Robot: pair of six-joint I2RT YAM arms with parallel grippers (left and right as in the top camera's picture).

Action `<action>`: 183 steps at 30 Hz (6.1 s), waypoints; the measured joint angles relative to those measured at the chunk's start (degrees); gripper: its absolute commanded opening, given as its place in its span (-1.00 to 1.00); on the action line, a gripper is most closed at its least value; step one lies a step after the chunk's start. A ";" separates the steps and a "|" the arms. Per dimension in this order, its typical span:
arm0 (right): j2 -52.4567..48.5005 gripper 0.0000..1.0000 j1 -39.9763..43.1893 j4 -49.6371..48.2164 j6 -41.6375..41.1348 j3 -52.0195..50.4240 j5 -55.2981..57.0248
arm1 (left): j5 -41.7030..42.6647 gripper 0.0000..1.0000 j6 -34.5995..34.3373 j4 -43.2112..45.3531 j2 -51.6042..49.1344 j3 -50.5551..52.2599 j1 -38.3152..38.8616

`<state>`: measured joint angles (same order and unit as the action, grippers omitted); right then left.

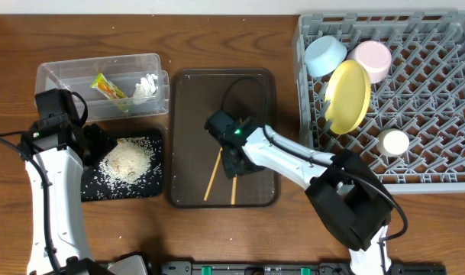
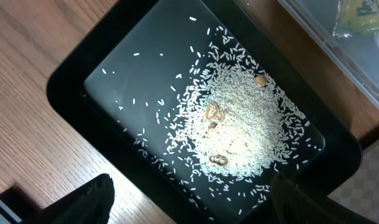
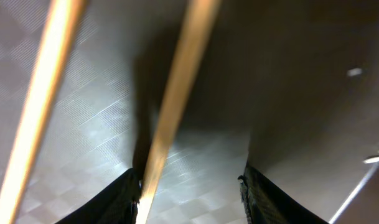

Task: Sort waste into correct bins and load items into the dishwasher rack
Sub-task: 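Carry the chopstick into the rack and insert it upright, then grasp the remaining chopstick on the brown tray with the right gripper, then insert the second chopstick upright into the rack beside the first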

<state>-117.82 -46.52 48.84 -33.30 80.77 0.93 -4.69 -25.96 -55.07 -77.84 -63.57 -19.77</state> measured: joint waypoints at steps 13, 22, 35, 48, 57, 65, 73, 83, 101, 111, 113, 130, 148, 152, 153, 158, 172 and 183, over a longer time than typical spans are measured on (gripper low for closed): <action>0.00 -0.74 0.94 4.76 -0.61 0.00 0.63 | 0.02 0.67 0.00 0.00 0.00 0.00 0.00; 0.00 -0.98 0.94 6.21 0.15 0.00 0.61 | 0.02 0.66 0.00 0.00 0.00 0.00 0.00; 0.83 -0.98 4.87 8.68 2.64 0.44 0.00 | 0.02 0.66 -0.02 0.00 0.00 0.00 0.00; 20.90 -0.98 20.24 10.88 14.86 3.89 0.04 | 0.02 0.66 0.00 0.00 0.00 0.00 0.00; 19.63 -0.98 29.38 13.94 21.42 3.80 0.17 | 0.02 0.67 0.00 0.00 0.00 0.00 0.00; 14.47 -0.59 30.60 12.04 23.21 3.43 0.33 | 0.00 0.66 -0.02 0.00 0.00 0.00 0.00; 13.64 -0.25 30.60 10.51 23.69 3.39 0.35 | 0.02 0.66 0.00 0.00 0.00 0.00 0.00; 16.20 -0.06 29.00 0.81 23.69 7.52 -4.42 | 0.00 0.66 0.00 0.02 0.00 0.00 0.00; 2.43 0.10 3.45 -6.29 13.00 8.00 -11.23 | 0.00 0.67 -0.02 0.00 0.00 0.00 0.00; -4.85 -0.02 -1.90 -10.23 6.97 8.00 -6.43 | 0.00 0.67 0.00 0.00 0.00 0.00 0.00; -5.73 -0.10 -2.05 -10.10 6.51 8.00 -5.81 | 0.00 0.67 0.00 0.00 0.00 0.00 0.00; -5.90 -0.78 0.50 2.40 2.01 8.68 3.74 | 0.02 0.67 0.00 0.00 0.00 0.00 0.00; 1.55 -0.98 14.05 6.47 9.88 8.17 -5.07 | 0.02 0.67 -0.02 0.00 0.00 0.00 0.00; 11.87 -0.98 19.47 6.45 15.41 8.15 -5.03 | 0.02 0.66 0.00 0.00 0.00 0.00 0.00; 14.16 -0.98 20.92 6.75 16.79 8.20 -5.01 | 0.02 0.67 0.00 -0.02 0.00 0.00 0.00; 18.51 -0.98 27.50 10.29 20.63 8.52 -3.02 | 0.02 0.67 0.00 -0.02 0.00 0.00 0.00; 10.73 -0.38 33.92 11.45 26.12 8.00 -1.36 | 1.73 0.66 0.26 0.94 0.00 0.00 0.22; 11.98 -0.25 33.92 11.30 24.87 7.91 -2.49 | 2.80 0.67 7.34 3.69 0.00 0.00 10.62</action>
<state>-105.84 -12.60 60.14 -8.43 88.68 -1.56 -1.89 -18.61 -51.37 -77.84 -63.57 -9.15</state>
